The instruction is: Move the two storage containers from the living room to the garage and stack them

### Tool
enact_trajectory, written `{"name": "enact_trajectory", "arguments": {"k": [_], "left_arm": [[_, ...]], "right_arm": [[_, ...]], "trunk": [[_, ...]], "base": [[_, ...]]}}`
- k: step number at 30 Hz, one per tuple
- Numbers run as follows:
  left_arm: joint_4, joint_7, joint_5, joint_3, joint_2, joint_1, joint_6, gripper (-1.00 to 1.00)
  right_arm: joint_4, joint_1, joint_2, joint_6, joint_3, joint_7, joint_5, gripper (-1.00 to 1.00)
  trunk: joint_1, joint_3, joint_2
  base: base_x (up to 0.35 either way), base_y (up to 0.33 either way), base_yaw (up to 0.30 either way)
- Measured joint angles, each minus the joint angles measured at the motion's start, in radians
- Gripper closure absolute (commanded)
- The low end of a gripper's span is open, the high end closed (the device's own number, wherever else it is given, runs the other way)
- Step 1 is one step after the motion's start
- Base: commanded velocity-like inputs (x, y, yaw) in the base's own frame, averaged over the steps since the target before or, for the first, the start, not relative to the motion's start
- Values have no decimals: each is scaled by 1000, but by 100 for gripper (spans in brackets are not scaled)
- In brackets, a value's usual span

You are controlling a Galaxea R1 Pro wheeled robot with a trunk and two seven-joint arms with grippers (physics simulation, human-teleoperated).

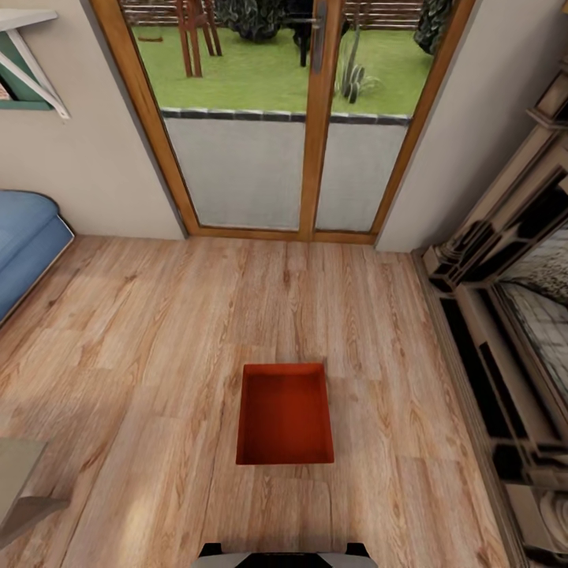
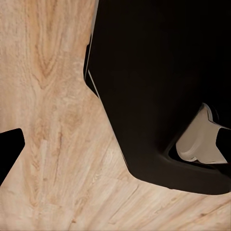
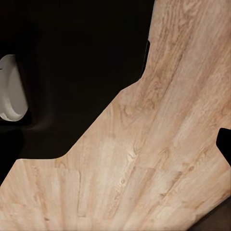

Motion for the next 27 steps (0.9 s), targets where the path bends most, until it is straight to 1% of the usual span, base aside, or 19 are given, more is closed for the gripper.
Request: {"name": "enact_trajectory", "arguments": {"k": [27], "left_arm": [[0, -1, -1, 0, 0, 0, -1, -100]], "right_arm": [[0, 0, -7, 0, 1, -6, -1, -100]], "trunk": [[104, -85, -189]], "base": [[0, 0, 0]]}}
